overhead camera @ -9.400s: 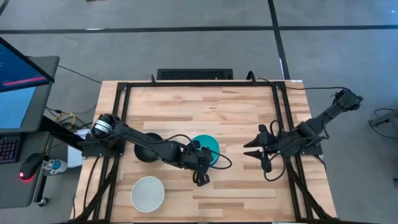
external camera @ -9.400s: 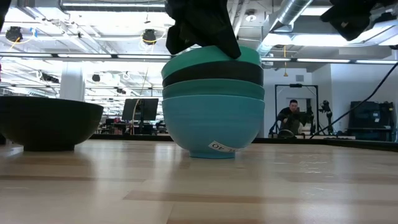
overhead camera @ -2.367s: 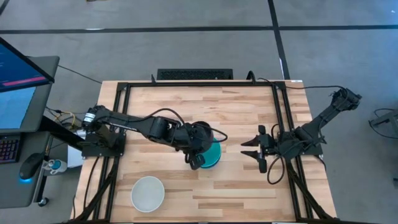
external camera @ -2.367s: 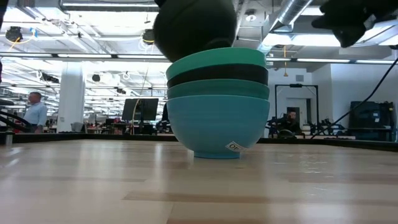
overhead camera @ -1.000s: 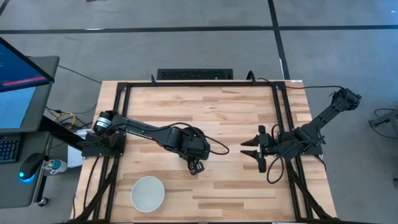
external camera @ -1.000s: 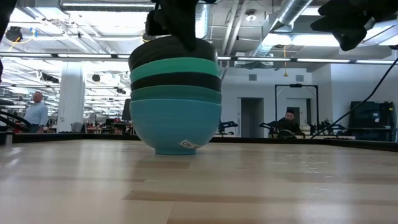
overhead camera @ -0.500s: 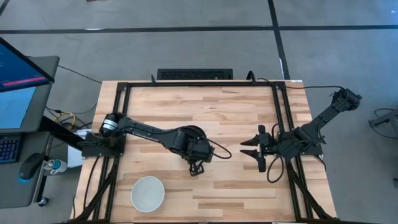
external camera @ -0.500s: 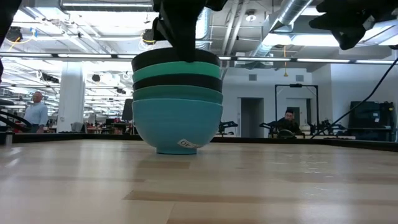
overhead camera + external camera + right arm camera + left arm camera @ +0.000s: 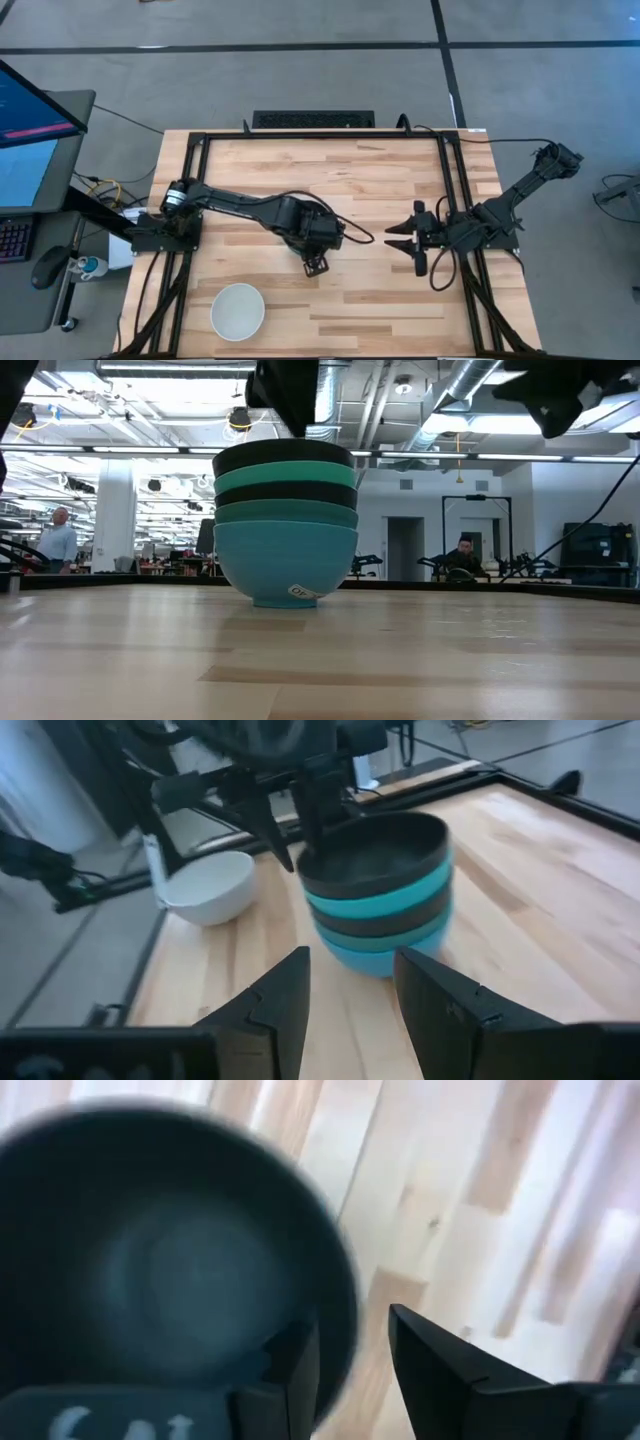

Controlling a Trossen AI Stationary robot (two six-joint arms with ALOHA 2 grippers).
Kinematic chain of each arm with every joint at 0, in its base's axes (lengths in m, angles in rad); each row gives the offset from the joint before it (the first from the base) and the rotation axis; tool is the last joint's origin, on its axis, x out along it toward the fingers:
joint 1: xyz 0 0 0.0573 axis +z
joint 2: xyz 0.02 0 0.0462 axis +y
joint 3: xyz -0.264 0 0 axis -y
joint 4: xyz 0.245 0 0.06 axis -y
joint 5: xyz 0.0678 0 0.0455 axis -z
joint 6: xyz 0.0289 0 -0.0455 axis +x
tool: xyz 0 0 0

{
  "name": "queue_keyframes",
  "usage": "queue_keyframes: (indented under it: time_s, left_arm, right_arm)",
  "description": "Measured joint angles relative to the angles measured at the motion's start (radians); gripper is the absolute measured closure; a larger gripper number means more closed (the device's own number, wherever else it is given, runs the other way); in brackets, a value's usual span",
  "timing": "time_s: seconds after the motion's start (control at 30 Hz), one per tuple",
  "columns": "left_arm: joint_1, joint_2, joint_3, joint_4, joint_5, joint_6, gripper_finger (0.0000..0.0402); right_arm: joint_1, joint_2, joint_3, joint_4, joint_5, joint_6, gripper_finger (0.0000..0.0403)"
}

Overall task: Nest bowls inside each other
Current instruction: Stack the black bowl on the light blue bowl, then stack the white bowl on top of the black bowl

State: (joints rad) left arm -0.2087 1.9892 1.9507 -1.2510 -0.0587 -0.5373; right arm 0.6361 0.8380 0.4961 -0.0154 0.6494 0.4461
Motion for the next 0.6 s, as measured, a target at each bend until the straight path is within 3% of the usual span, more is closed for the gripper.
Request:
queue_keyframes:
  time_s: [0.1, 0.27, 0.43, 0.6]
  left_arm:
    - [-0.016, 0.0, 0.078, 0.001, -0.033, 0.014, 0.0288]
    - [-0.047, 0.0, 0.248, -0.013, -0.172, 0.067, 0.0288]
    - [-0.069, -0.003, 0.398, -0.149, -0.34, 0.06, 0.0288]
    - [-0.084, -0.047, 0.379, -0.266, -0.45, -0.044, 0.0287]
  right_arm:
    - [0.0, 0.001, 0.0, 0.051, -0.028, 0.0, 0.0233]
    - [0.0, 0.001, 0.0, 0.08, -0.037, -0.009, 0.0233]
    - [-0.004, 0.023, 0.004, 0.091, -0.079, -0.012, 0.0233]
    - [-0.01, 0.14, 0.087, 0.129, -0.101, -0.134, 0.0233]
